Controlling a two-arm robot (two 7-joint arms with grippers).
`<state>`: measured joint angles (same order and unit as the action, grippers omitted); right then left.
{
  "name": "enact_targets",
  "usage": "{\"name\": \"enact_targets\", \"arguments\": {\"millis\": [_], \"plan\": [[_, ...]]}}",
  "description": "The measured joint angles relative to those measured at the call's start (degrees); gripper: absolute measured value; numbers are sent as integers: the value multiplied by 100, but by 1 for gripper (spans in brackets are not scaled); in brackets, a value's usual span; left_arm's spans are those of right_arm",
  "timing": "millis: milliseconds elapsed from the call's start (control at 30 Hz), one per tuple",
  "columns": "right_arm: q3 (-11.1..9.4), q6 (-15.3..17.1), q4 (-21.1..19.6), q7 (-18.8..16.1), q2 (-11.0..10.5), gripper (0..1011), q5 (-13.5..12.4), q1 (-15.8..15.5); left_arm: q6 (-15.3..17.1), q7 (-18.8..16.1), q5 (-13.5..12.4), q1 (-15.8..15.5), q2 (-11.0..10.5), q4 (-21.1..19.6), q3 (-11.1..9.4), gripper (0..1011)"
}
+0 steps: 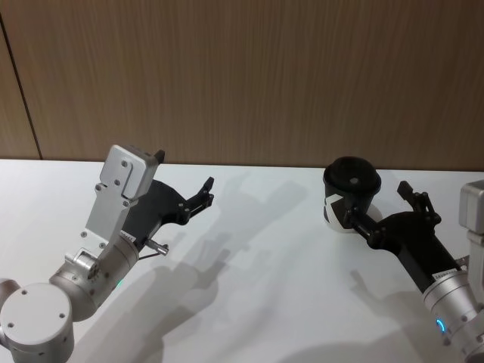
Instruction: Pick up the straw with one hand, pass it to the other hand, and insert it into the cup.
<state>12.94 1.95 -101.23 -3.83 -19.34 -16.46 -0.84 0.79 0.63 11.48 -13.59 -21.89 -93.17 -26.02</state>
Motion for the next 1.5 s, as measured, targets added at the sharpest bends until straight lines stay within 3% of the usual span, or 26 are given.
{"name": "enact_targets", "arguments": {"millis": [1500], "plan": [[0,0,0,0,0,1001,0,0,0,0,-1,12,8,0,11,1000]]}}
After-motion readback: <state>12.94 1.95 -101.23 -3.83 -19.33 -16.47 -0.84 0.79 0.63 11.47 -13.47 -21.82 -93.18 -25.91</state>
